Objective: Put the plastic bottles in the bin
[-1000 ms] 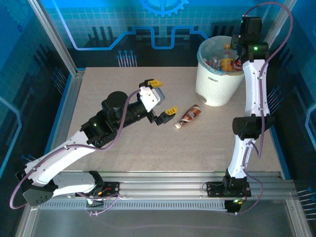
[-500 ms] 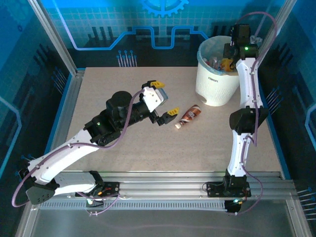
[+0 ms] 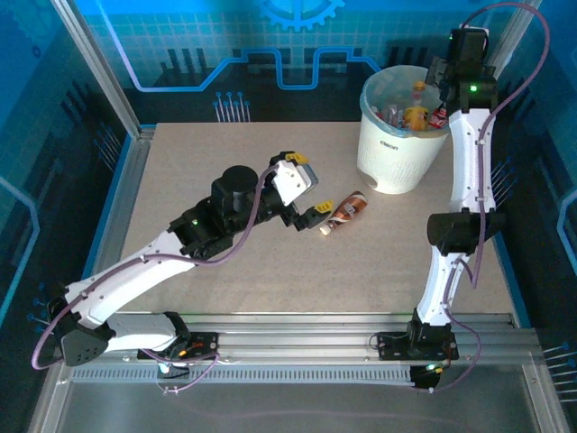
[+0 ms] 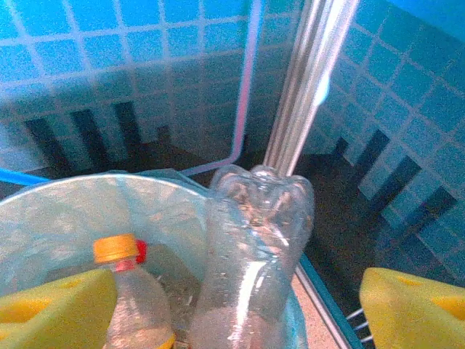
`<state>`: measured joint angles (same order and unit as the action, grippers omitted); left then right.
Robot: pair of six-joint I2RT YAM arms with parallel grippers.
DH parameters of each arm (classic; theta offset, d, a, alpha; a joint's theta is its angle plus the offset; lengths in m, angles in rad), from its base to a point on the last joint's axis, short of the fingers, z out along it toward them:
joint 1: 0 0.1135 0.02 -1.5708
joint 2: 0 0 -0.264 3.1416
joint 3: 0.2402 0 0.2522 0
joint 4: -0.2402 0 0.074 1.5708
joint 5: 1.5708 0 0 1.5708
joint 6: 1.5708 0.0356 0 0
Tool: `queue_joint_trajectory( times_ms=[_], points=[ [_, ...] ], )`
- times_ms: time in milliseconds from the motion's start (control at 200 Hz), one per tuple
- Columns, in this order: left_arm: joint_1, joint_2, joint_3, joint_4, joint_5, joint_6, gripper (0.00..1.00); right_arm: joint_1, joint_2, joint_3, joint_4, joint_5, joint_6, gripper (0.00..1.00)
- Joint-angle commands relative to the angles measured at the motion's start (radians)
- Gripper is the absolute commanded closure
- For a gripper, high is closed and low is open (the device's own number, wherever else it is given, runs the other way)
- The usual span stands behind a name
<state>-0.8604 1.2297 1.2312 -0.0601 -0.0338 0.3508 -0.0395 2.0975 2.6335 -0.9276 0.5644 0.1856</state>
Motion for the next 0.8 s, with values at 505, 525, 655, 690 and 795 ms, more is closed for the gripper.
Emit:
queue_joint_trajectory(
  times_ms=[505,525,655,690,795],
  points=[
    [-0.003,0.005,-0.009,0.04,0.001,0.018,0.02,0.036,0.084,-0.104,0.052,-0.153,-0.115,0.22],
    [-0.003,0.004,-0.01,0.042,0.003,0.015,0.02,0.038,0.086,-0.107,0.048,-0.156,-0.121,0.22],
    [-0.003,-0.002,-0.021,0.045,0.002,0.008,0.02,0.044,0.093,-0.123,0.017,-0.163,-0.136,0.2],
    [-0.003,-0.004,-0.022,0.042,0.001,0.008,0.02,0.047,0.091,-0.132,0.015,-0.159,-0.14,0.18],
    [-0.003,-0.009,-0.03,0.044,-0.003,0.015,0.02,0.047,0.079,-0.172,0.026,-0.21,-0.144,0.22]
  ],
)
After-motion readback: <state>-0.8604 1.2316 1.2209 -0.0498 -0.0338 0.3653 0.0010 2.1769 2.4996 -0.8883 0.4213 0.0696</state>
